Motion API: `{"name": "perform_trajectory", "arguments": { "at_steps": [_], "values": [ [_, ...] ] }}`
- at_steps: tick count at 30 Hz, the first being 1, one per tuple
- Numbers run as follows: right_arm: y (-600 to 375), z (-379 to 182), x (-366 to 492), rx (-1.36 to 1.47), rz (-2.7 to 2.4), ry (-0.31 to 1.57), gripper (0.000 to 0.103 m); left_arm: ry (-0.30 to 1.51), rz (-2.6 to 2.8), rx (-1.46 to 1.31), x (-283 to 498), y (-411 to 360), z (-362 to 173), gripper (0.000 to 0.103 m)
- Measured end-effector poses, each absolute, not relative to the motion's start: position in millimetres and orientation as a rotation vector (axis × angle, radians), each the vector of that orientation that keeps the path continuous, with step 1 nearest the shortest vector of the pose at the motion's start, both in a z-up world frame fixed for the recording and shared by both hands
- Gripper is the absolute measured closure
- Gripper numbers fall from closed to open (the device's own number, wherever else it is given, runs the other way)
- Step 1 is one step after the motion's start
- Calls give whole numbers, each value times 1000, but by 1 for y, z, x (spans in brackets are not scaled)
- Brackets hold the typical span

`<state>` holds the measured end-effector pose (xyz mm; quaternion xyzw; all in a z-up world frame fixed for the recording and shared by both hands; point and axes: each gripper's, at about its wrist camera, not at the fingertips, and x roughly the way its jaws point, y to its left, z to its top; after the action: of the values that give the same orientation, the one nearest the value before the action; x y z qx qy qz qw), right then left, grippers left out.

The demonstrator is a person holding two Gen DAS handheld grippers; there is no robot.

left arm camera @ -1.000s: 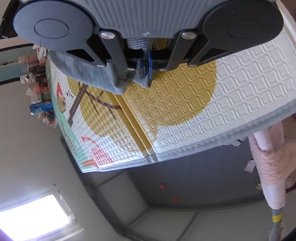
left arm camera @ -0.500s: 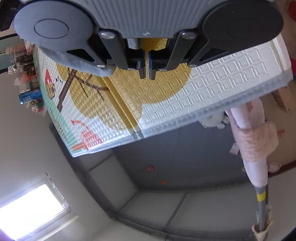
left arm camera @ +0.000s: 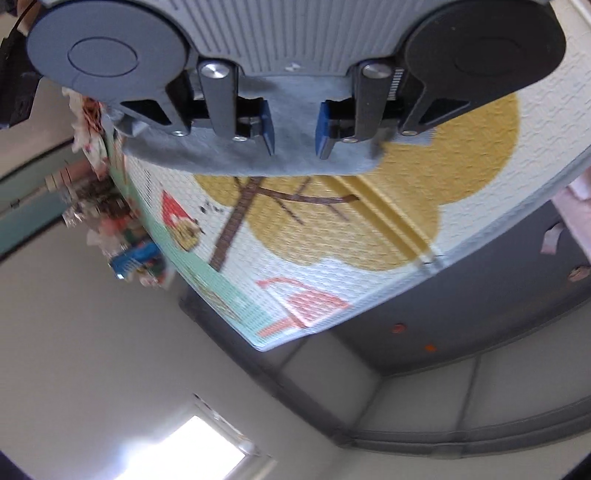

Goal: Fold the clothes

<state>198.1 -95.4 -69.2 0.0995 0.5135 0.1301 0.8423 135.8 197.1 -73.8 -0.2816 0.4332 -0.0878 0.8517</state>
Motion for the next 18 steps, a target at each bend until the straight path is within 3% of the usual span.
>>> {"name": "perform_trajectory", "arguments": {
  "at_steps": [7, 14, 18],
  "values": [
    [-173, -43, 201, 267, 136, 1004, 68, 956, -296, -533, 164, 138, -73, 56],
    [-252, -40, 221, 298, -11, 992, 64, 1029, -383, -476, 195, 80, -85, 38],
    [-290, -51, 239, 305, -83, 1012, 64, 1078, -414, -448, 208, 49, -99, 37]
  ]
}}
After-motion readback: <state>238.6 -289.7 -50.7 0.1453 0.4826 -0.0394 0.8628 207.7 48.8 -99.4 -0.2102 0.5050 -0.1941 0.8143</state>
